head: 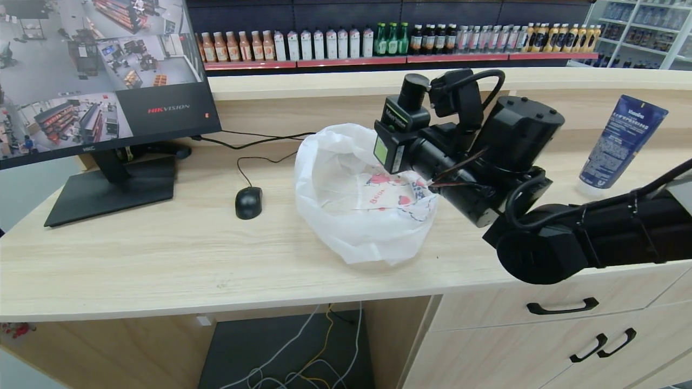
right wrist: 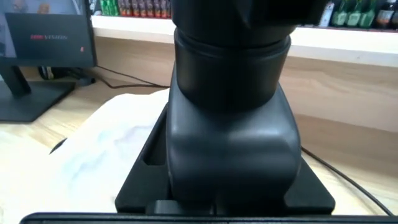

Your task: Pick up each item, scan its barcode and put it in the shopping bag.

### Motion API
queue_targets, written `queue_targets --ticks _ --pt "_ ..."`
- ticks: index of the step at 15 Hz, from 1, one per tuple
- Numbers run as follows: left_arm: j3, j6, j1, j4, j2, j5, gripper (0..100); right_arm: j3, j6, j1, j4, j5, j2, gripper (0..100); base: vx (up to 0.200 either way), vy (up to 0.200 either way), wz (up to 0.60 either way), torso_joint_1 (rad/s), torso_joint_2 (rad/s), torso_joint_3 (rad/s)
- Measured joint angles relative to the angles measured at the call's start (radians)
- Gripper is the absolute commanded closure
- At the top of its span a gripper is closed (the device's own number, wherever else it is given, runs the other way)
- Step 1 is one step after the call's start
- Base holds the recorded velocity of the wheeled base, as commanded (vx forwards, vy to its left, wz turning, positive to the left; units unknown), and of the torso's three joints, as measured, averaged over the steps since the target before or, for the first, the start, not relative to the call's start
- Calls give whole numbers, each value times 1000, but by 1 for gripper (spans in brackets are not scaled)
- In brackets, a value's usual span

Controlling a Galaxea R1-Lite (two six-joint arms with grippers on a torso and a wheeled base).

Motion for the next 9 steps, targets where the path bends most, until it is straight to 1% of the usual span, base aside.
queue_targets --ticks 5,9 --pt "0 0 0 0 0 0 0 -139 16 4 78 -2 79 100 0 0 0 0 0 0" --pt "0 0 0 0 0 0 0 -226 41 3 111 -3 156 100 0 0 0 0 0 0"
